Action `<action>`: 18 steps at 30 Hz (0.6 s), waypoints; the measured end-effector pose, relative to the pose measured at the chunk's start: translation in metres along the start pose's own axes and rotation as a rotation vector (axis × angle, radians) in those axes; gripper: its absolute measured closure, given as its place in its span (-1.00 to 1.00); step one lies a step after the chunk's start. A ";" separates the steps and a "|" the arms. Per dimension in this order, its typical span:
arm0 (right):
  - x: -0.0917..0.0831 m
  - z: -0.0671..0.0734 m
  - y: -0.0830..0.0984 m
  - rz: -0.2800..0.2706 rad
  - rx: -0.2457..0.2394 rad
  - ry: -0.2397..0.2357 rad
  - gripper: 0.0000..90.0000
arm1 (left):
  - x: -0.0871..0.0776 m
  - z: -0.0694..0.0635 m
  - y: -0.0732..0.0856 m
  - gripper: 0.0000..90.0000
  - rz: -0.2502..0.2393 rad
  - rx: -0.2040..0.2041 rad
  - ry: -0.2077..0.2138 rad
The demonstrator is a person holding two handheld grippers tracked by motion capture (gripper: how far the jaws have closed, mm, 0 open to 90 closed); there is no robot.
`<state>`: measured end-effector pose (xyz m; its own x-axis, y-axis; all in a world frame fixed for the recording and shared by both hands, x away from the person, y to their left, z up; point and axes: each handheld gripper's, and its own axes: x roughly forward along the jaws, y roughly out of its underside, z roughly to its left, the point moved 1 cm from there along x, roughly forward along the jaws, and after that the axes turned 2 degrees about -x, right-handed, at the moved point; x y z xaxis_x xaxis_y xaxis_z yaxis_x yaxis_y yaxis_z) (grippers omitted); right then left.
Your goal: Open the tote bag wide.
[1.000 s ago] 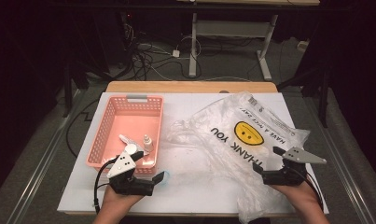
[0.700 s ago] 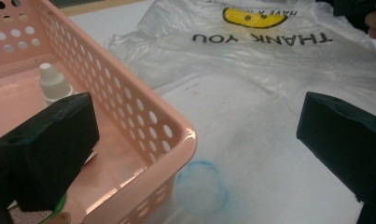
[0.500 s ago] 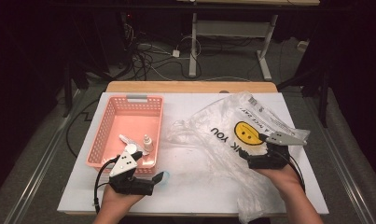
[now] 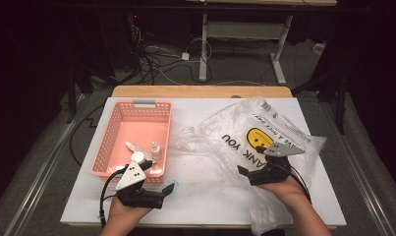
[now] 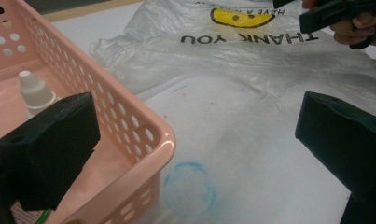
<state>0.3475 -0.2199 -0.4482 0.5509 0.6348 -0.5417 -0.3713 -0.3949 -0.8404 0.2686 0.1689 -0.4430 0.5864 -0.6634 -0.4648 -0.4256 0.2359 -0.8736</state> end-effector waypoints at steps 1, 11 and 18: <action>0.000 0.003 0.002 0.011 -0.002 -0.011 -0.87 | 0.000 0.000 0.000 -1.00 0.002 -0.001 0.000; 0.019 0.019 0.015 0.140 -0.059 -0.064 -0.27 | 0.002 0.000 0.001 -1.00 0.009 -0.003 0.005; 0.035 0.018 0.024 0.225 -0.078 -0.059 -0.21 | 0.003 0.001 0.003 -1.00 0.015 -0.011 0.004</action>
<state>0.3438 -0.1951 -0.4872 0.4158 0.5619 -0.7151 -0.4191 -0.5795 -0.6990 0.2701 0.1685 -0.4469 0.5772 -0.6626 -0.4773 -0.4418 0.2382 -0.8649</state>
